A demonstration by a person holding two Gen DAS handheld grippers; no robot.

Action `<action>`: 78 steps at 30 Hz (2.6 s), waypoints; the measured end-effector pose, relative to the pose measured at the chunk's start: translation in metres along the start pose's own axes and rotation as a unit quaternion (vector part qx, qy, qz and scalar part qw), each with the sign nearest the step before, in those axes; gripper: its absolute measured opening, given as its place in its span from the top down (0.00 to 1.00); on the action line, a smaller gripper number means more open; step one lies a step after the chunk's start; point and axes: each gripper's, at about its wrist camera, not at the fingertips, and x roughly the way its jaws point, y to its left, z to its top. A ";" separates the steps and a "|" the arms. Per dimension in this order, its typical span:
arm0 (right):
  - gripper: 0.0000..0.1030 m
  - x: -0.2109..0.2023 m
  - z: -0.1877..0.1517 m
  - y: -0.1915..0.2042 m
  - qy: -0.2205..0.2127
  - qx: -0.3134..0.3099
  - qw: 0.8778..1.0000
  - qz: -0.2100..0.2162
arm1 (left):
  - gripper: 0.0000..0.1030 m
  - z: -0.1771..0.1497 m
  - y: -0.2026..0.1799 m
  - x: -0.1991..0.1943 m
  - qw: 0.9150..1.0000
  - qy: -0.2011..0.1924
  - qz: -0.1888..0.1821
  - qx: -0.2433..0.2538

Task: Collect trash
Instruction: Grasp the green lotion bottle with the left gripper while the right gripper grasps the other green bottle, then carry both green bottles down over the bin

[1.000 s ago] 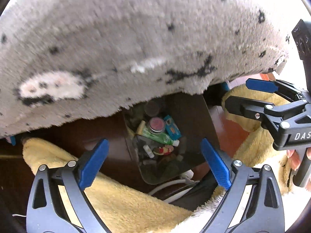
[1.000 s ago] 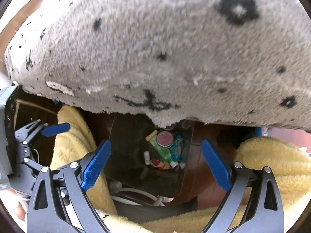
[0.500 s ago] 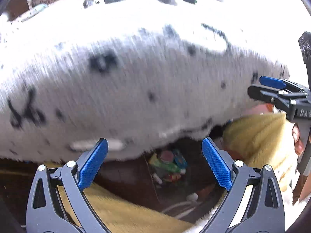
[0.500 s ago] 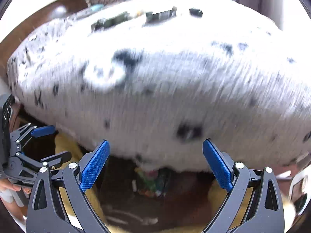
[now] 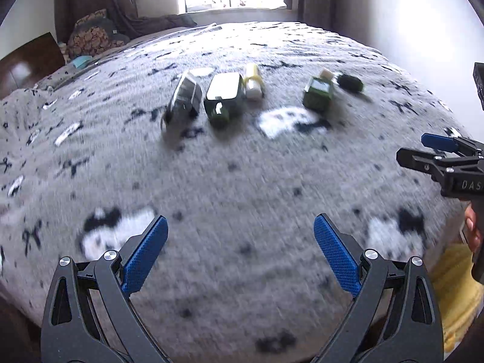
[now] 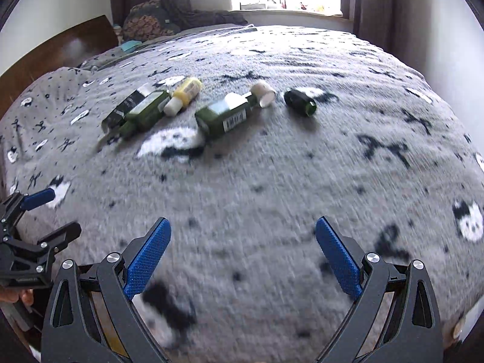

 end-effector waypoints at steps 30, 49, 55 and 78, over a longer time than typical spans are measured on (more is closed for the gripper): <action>0.40 0.134 0.112 0.019 0.030 0.041 0.998 -0.030 | 0.54 0.126 0.022 0.147 0.999 0.028 -0.032 -0.005; 0.48 0.033 0.024 -0.006 -0.001 0.006 1.000 0.004 | 0.55 0.037 -0.035 0.043 0.998 0.012 -0.057 -0.003; 0.49 -0.024 -0.012 -0.009 -0.035 -0.022 0.999 0.004 | 0.55 0.006 -0.063 -0.002 0.998 -0.008 -0.065 0.009; 0.49 -0.104 -0.159 0.000 -0.012 -0.065 0.996 0.059 | 0.55 -0.144 -0.112 -0.096 0.994 -0.004 -0.109 0.029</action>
